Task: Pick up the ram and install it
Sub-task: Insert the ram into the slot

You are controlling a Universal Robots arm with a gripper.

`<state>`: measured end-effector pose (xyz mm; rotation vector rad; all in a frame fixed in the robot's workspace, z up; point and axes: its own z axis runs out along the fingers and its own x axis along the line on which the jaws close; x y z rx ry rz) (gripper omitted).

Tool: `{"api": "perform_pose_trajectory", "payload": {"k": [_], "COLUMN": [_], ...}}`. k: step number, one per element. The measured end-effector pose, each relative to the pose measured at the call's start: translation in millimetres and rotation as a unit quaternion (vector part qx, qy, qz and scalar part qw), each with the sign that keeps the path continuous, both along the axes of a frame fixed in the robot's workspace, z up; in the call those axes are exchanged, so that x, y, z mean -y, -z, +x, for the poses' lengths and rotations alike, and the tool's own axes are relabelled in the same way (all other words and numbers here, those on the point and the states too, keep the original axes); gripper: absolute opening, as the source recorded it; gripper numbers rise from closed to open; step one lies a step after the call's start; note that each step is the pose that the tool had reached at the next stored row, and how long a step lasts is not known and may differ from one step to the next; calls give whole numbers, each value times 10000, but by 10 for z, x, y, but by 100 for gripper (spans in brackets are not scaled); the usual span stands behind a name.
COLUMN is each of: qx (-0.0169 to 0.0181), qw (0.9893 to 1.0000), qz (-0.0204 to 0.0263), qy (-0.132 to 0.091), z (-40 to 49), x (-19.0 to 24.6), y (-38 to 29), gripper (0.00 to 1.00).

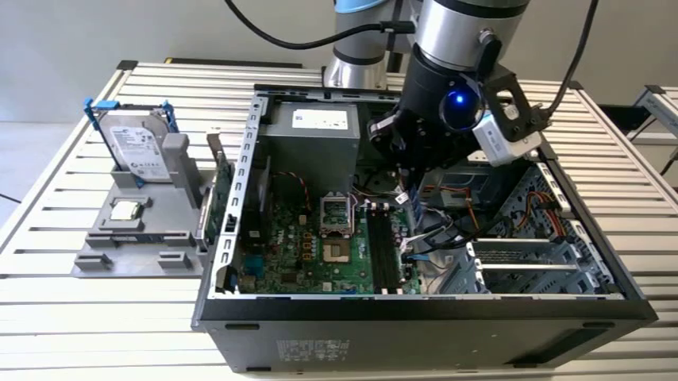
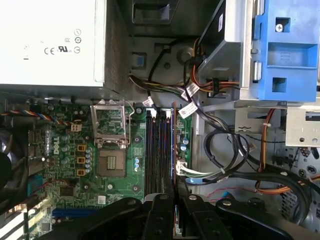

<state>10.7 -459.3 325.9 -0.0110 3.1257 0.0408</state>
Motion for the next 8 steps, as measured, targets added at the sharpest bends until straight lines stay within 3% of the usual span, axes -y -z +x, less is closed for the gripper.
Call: {"api": "perform_pose_trajectory", "payload": {"k": [8], "qx": [0], "qw": [10000], "qz": [1], "qy": [28], "z": [0], "x": [1], "y": [31], "gripper": [0]}}
